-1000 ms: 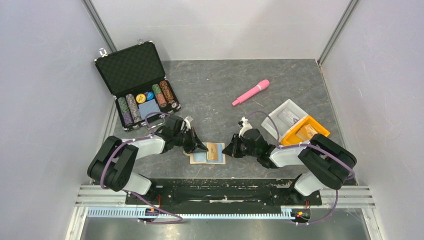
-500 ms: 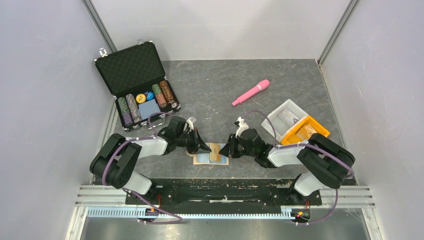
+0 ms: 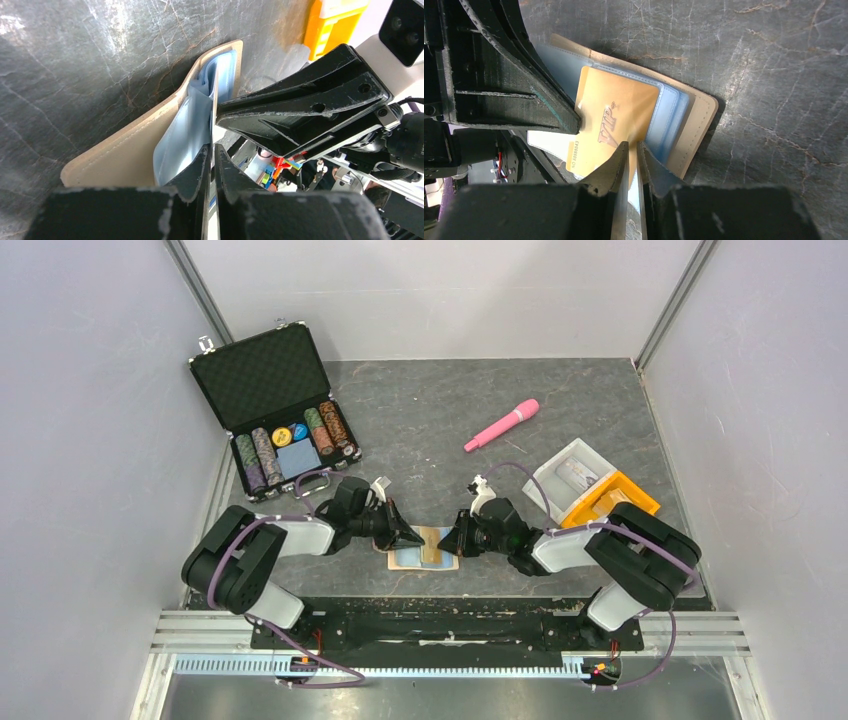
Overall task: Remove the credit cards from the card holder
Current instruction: Remove the credit card from the card holder.
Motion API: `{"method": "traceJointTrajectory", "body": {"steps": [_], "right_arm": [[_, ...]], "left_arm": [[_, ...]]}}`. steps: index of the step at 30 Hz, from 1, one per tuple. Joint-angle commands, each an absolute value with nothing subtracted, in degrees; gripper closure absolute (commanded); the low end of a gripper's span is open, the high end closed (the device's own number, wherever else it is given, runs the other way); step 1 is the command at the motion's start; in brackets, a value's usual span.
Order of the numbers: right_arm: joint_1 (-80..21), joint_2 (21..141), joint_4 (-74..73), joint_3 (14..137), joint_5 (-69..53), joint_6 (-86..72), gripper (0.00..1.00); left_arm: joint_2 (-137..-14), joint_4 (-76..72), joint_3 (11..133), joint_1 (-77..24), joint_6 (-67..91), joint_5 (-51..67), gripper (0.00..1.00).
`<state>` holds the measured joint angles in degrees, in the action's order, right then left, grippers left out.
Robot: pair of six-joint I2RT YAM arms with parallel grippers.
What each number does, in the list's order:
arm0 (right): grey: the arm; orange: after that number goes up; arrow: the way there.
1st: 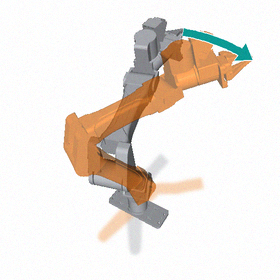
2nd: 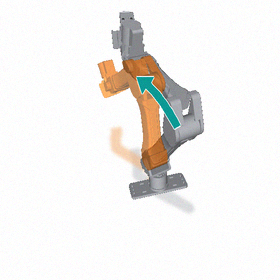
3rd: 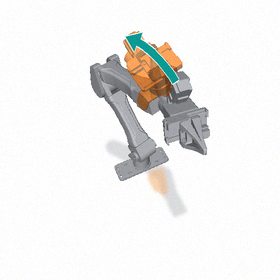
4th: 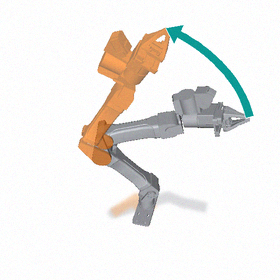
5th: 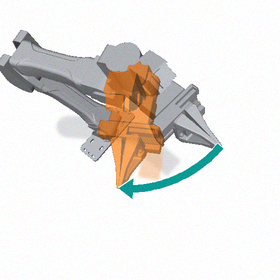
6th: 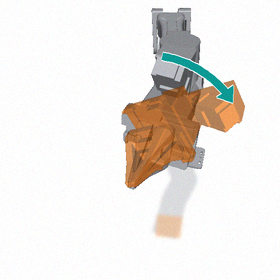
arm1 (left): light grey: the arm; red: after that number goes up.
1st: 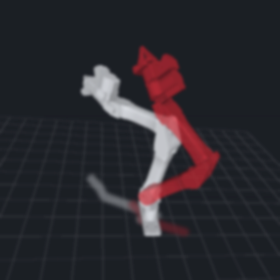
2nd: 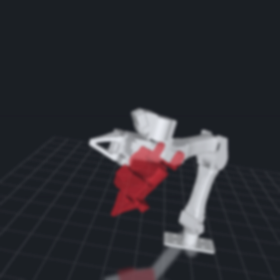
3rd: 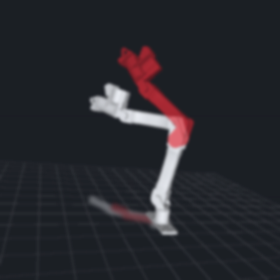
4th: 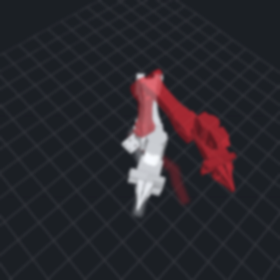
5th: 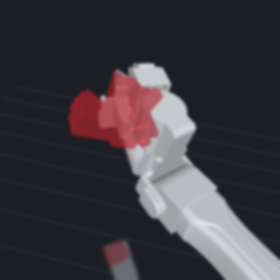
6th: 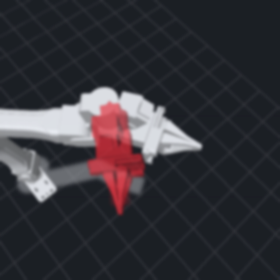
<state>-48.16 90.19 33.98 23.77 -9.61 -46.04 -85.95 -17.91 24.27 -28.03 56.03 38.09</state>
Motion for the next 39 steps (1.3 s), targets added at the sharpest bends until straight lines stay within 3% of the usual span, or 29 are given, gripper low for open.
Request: {"method": "traceJointTrajectory", "body": {"steps": [1, 12, 28, 39], "right_arm": [[-48.18, 91.69, 33.84, 23.2, -8.44, -46.01, 0.87], [-47.64, 91.32, 33.71, 22.59, -8.35, -46.1, 0.88], [-47.14, 91.48, 33.83, 22.76, -8.78, -46.06, 0.88], [-46.92, 90.35, 32.78, 23.69, -8.89, -45.55, 0.88]], "left_arm": [[-85.65, -23.04, 23.82, -28.04, 58.66, 40.34, 0.87], [-82.2, -22.27, 23.2, -27.25, 58.27, 39.16, 0.82], [-80.04, -17.46, 23.81, -26.98, 56.37, 37.44, 0.98], [-74.18, 7.31, 30.04, -27.03, 48.75, 26.46, 0.98]]}}
